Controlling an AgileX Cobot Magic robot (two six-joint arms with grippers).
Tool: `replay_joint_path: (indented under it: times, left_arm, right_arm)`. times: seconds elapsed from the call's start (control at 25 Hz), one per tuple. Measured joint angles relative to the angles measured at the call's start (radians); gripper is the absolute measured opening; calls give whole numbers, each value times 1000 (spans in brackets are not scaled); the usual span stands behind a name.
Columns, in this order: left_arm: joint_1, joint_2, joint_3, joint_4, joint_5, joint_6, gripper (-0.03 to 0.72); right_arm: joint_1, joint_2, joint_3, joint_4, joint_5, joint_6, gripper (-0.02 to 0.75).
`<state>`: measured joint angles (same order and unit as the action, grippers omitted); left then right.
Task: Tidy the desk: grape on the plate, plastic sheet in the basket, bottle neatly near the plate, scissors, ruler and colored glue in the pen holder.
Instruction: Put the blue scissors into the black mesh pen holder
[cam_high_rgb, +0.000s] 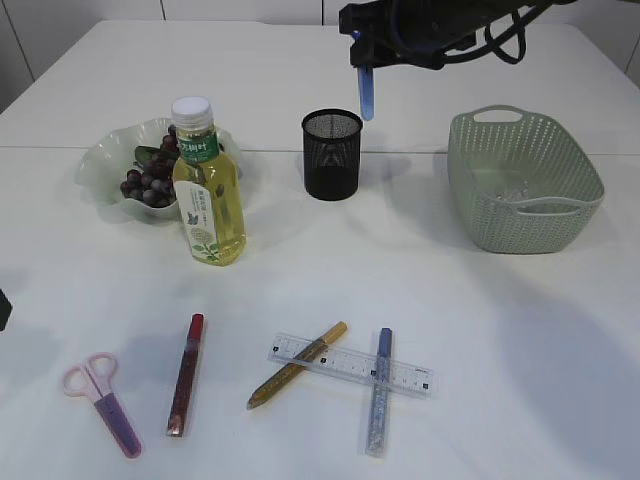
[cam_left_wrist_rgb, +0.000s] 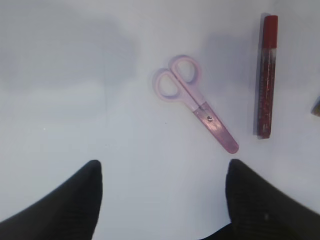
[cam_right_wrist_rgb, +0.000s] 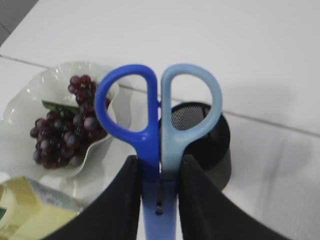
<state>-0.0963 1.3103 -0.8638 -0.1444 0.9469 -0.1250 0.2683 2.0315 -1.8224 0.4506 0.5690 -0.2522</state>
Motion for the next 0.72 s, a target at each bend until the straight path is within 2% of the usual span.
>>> replay_joint_path:
  times: [0.28,0.52,0.72]
  left_arm:
    - [0,0,0,-2,15,0,559]
    - [0,0,0,-2,39,0,559]
    - [0,0,0,-2,39,0,559]
  right_arm:
    - [-5,48,-12,84,-215,-141,185]
    - [-7,148,-87,200,-275,-281,185]
    - [-7,237,-180,281,-297,-314,185]
